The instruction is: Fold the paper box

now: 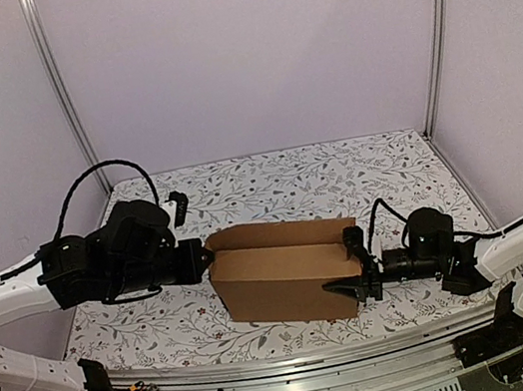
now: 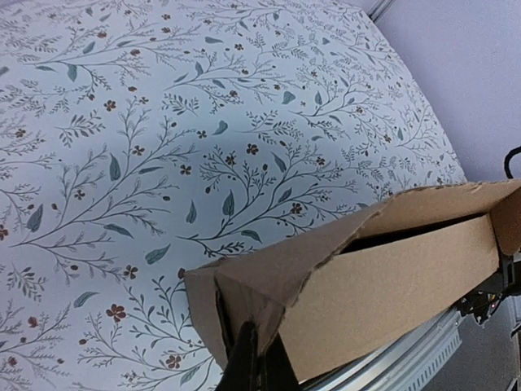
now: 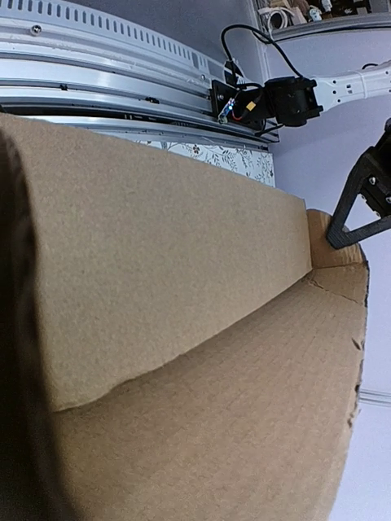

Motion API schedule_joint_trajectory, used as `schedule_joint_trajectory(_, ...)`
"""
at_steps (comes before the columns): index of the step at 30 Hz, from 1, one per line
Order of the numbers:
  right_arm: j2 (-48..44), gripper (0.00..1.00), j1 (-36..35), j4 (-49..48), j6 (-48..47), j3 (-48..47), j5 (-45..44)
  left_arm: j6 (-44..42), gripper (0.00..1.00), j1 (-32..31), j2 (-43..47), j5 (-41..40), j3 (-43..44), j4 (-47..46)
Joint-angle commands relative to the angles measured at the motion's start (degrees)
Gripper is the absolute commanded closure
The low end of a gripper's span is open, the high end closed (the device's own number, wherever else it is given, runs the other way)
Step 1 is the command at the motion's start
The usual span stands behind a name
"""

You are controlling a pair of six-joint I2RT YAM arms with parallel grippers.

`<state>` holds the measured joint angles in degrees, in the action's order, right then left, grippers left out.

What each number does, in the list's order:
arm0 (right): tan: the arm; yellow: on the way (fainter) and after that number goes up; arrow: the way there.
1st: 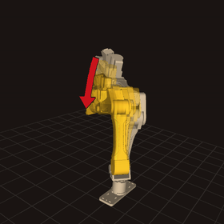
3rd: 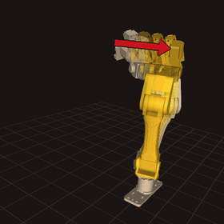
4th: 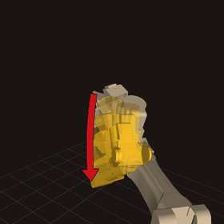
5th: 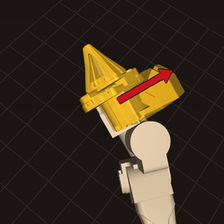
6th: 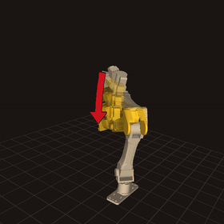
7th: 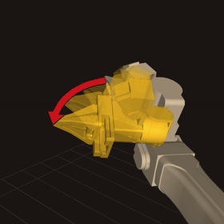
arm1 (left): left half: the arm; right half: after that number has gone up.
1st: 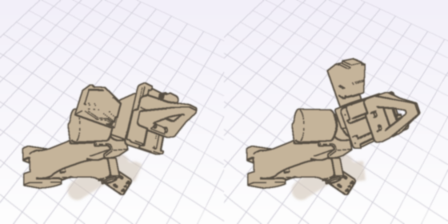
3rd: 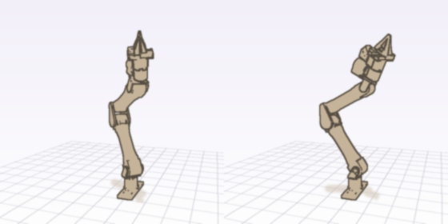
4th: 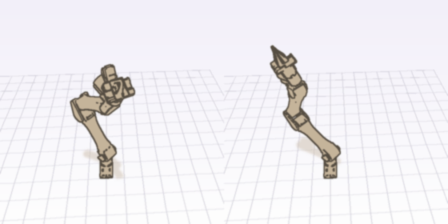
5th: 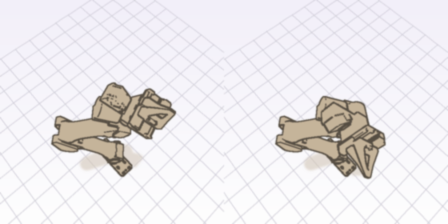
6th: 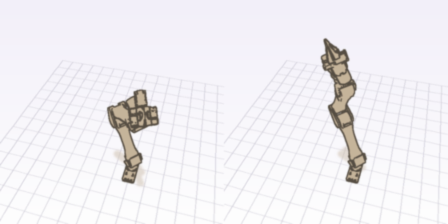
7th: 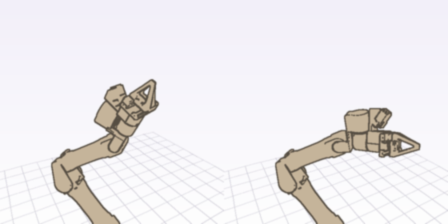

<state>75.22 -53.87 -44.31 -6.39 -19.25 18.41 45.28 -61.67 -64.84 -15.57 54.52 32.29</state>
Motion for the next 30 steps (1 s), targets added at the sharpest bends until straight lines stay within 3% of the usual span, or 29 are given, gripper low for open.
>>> schedule_joint_trajectory(1, 0.1, 0.47, -0.1, 6.7, 3.0, -1.5, -5.9, 2.0, 1.00, -5.5, -2.2, 6.6, -3.8, 11.1)
schedule_joint_trajectory(6, -0.2, 0.42, -0.1, 7.9, 4.5, -2.4, -6.8, 3.1, 1.00, -7.6, -2.9, 5.1, -3.9, 10.3)
schedule_joint_trajectory(16, -4.3, 0.19, 0.1, 14.9, 9.0, -4.6, -8.3, 5.1, 1.00, -10.1, -4.9, 1.6, -3.8, 10.6)
schedule_joint_trajectory(17, -5.5, 0.05, 0.0, 16.3, 9.4, -5.1, -8.3, 5.4, 1.00, -10.1, -5.0, 1.1, -3.7, 10.7)
schedule_joint_trajectory(18, -6.4, 0.02, 0.0, 17.8, 9.8, -5.3, -8.3, 5.7, 1.00, -10.1, -5.0, 0.7, -3.7, 10.8)
schedule_joint_trajectory(30, -22.2, 0.01, 0.0, 39.6, 16.7, -5.8, -16.5, 7.8, 1.00, -10.1, -7.1, -2.6, -2.5, 11.2)
